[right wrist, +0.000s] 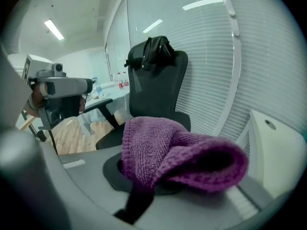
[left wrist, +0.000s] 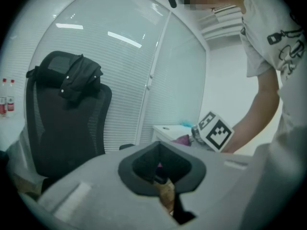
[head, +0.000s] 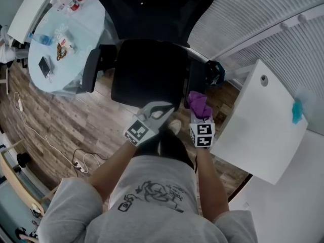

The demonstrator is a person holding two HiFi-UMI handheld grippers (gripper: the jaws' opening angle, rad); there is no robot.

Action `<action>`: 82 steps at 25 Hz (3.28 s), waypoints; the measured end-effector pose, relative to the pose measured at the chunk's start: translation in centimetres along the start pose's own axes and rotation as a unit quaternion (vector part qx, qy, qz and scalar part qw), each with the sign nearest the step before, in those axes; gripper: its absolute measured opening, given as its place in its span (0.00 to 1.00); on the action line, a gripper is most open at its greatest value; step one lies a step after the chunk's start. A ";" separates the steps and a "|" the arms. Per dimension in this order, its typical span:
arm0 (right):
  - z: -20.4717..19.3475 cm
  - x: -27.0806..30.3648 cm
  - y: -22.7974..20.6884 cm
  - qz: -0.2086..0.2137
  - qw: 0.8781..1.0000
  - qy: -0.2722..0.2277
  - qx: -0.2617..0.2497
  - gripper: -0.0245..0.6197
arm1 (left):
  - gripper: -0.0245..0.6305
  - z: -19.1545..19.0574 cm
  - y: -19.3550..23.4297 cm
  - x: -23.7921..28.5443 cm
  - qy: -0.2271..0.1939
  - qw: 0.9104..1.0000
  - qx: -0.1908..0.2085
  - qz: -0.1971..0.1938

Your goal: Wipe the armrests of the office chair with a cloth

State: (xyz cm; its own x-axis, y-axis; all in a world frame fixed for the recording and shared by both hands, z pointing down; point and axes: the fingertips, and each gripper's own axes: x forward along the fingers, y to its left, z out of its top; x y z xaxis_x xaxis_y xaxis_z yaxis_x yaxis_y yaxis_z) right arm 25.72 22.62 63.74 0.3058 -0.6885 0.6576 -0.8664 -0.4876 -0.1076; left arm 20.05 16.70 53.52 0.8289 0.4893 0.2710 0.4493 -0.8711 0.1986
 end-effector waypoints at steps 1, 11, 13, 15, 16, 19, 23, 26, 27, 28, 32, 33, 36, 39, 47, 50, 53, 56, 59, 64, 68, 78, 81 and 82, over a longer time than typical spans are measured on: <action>1.1 -0.9 0.1 -0.001 1.000 -0.017 0.001 0.08 | 0.04 0.8 -0.3 -0.3 -0.004 1.000 0.001 -0.001; 12.9 -12.5 3.0 0.008 0.989 -0.148 -0.017 0.08 | 0.04 12.3 -3.4 -3.5 -0.069 0.998 0.004 -0.001; 15.4 -15.1 3.6 0.011 0.985 -0.171 -0.020 0.08 | 0.04 15.3 -4.0 -4.3 -0.091 0.996 0.003 0.003; 17.7 -17.8 4.2 0.013 0.981 -0.191 -0.025 0.08 | 0.04 18.4 -4.8 -5.1 -0.107 0.994 0.007 0.005; 18.9 -19.1 4.5 0.013 0.979 -0.202 -0.029 0.08 | 0.04 19.9 -5.4 -5.6 -0.115 0.993 0.011 0.005; 22.0 -23.0 5.7 0.021 0.971 -0.235 -0.040 0.08 | 0.04 24.3 -7.2 -7.2 -0.141 0.989 0.038 0.006; 25.4 -27.9 7.3 0.029 0.962 -0.265 -0.055 0.08 | 0.04 29.5 -9.6 -9.6 -0.178 0.982 0.063 0.010; 27.5 -31.6 7.8 0.021 0.956 -0.284 -0.067 0.08 | 0.04 31.8 -11.0 -10.7 -0.189 0.980 0.067 0.013; 28.1 -32.6 7.8 0.020 0.954 -0.290 -0.070 0.08 | 0.04 32.4 -11.5 -10.8 -0.191 0.979 0.070 0.014; 28.5 -33.5 7.8 0.020 0.953 -0.295 -0.072 0.08 | 0.04 32.8 -12.1 -10.8 -0.192 0.978 0.073 0.014; 29.2 -35.1 8.4 0.037 0.949 -0.302 -0.085 0.08 | 0.04 33.7 -13.5 -11.1 -0.193 0.978 0.072 0.026; 29.2 -35.1 8.7 0.045 0.948 -0.302 -0.088 0.08 | 0.04 33.6 -13.6 -11.4 -0.192 0.978 0.071 0.034; 29.0 -34.7 9.8 0.075 0.946 -0.300 -0.095 0.08 | 0.04 33.1 -13.8 -12.5 -0.195 0.977 0.067 0.059; 28.7 -33.9 11.9 0.111 0.943 -0.293 -0.109 0.08 | 0.04 32.3 -13.9 -14.5 -0.205 0.973 0.062 0.088; 29.0 -30.9 20.0 0.236 0.919 -0.273 -0.157 0.08 | 0.04 29.5 -12.8 -22.3 -0.209 0.953 0.055 0.213; 29.0 -29.6 24.3 0.288 0.904 -0.264 -0.177 0.08 | 0.04 28.2 -12.4 -26.1 -0.214 0.939 0.052 0.263; 28.9 -28.7 29.5 0.339 0.884 -0.257 -0.196 0.08 | 0.04 26.9 -12.1 -30.7 -0.228 0.924 0.047 0.303; 28.5 -28.0 34.8 0.379 0.864 -0.251 -0.215 0.08 | 0.04 25.3 -11.7 -35.5 -0.231 0.909 0.044 0.344; 28.4 -26.9 39.2 0.405 0.851 -0.245 -0.227 0.08 | 0.04 23.7 -11.0 -39.5 -0.232 0.898 0.038 0.372; 29.5 -24.5 44.7 0.420 0.842 -0.241 -0.239 0.08 | 0.04 22.3 -8.5 -44.8 -0.240 0.891 0.032 0.384; 30.7 -22.6 48.4 0.421 0.839 -0.246 -0.242 0.08 | 0.04 21.7 -6.1 -48.3 -0.243 0.891 0.034 0.383; 31.7 -19.7 54.9 0.427 0.835 -0.239 -0.252 0.08 | 0.04 20.4 -2.7 -53.3 -0.229 0.894 0.036 0.383; 32.0 -19.1 55.8 0.429 0.833 -0.236 -0.257 0.08 | 0.04 20.0 -1.9 -53.9 -0.229 0.895 0.029 0.381; 32.1 -18.9 55.9 0.430 0.832 -0.237 -0.257 0.08 | 0.04 19.9 -1.6 -54.0 -0.228 0.895 0.027 0.383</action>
State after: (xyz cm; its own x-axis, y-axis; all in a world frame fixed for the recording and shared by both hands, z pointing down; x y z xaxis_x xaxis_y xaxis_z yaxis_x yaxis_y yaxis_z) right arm -15.83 -8.81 21.35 -0.4983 -0.8585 0.1209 -0.8628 0.5047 0.0276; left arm -18.84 -9.21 19.84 0.9448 -0.3099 -0.1065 -0.3037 -0.9501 0.0706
